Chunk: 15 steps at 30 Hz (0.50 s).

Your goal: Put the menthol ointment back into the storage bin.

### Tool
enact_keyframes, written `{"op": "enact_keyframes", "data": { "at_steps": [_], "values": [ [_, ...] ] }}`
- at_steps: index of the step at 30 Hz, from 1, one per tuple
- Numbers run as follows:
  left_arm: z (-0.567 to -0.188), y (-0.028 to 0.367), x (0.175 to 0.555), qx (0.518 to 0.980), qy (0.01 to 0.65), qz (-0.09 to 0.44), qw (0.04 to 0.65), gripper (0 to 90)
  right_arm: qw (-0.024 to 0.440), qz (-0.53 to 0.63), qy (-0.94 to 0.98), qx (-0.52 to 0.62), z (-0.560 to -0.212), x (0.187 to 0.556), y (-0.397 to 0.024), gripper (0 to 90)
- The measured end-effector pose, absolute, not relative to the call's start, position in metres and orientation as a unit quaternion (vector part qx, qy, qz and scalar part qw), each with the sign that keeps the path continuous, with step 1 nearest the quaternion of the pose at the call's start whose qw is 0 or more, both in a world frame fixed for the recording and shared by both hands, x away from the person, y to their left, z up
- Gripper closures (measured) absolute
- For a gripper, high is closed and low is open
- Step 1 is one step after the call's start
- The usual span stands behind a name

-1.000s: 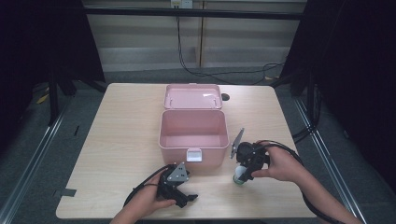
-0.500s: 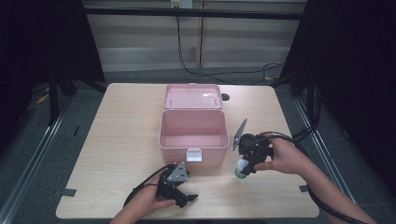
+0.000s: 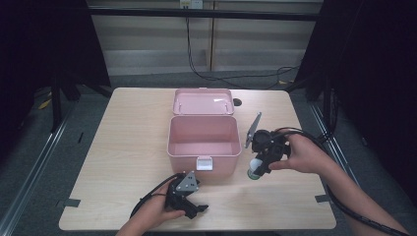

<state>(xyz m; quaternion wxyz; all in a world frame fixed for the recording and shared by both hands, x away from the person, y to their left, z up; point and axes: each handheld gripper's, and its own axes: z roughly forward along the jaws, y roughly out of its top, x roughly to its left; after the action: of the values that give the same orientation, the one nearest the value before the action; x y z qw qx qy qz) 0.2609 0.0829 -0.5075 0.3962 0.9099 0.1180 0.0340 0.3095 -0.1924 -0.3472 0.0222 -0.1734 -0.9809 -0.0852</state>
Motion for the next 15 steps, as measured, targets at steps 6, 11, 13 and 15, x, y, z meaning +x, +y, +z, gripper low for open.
{"op": "enact_keyframes", "data": {
  "at_steps": [6, 11, 13, 15],
  "values": [
    [-0.507, 0.083, 0.261, 0.912, 0.117, 0.034, 0.392, 14.5, 0.018, -0.097, -0.979, -0.18, -0.332, 0.315, -0.192, 50.5],
    [-0.507, 0.083, 0.261, 0.911, 0.117, 0.033, 0.395, 14.5, 0.014, -0.099, -0.977, -0.186, -0.32, 0.319, -0.192, 50.5],
    [-0.507, 0.083, 0.261, 0.911, 0.117, 0.034, 0.394, 14.5, 0.015, -0.099, -0.977, -0.19, -0.318, 0.32, -0.192, 50.4],
    [-0.507, 0.083, 0.261, 0.912, 0.117, 0.034, 0.392, 14.4, 0.012, -0.098, -0.976, -0.192, -0.314, 0.322, -0.192, 50.5]
  ]
}}
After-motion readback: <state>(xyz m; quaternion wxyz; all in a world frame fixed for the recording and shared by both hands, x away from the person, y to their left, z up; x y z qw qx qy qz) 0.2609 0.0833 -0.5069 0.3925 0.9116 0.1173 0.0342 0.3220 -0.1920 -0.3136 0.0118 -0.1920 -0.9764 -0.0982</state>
